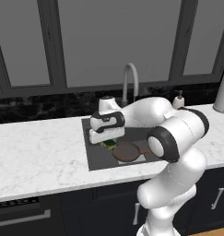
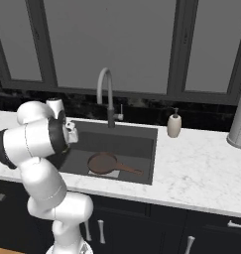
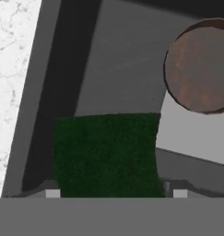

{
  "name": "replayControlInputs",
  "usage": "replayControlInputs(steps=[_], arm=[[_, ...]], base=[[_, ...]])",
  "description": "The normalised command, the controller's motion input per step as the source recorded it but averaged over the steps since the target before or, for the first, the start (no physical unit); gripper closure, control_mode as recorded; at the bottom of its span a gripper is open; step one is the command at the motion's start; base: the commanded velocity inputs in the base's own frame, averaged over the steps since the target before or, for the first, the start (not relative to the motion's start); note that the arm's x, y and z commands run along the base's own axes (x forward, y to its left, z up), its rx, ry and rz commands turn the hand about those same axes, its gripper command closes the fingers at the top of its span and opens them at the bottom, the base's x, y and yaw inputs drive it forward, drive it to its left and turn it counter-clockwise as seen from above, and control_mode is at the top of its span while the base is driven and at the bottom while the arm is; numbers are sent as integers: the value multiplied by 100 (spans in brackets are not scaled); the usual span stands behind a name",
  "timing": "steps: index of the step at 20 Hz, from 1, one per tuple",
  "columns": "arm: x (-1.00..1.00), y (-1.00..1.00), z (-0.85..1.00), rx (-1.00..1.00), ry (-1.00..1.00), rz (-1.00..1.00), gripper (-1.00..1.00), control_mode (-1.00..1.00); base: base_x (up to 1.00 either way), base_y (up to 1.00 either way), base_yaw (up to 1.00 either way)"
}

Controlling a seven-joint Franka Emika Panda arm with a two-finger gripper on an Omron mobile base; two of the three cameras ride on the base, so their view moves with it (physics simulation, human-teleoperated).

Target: Pick the pan and sponge and place them into the sink. Then turn on the water.

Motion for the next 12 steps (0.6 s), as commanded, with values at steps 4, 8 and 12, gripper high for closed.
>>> replayControlInputs(steps=[4,8,12], arm=[[26,-34,-58,0,0,-3,100,-100],[34,-30,-46,0,0,-2,100,-100],[34,-6,-45,0,0,-1,100,-100]], base=[[0,0,0],[0,0,0],[0,0,0]])
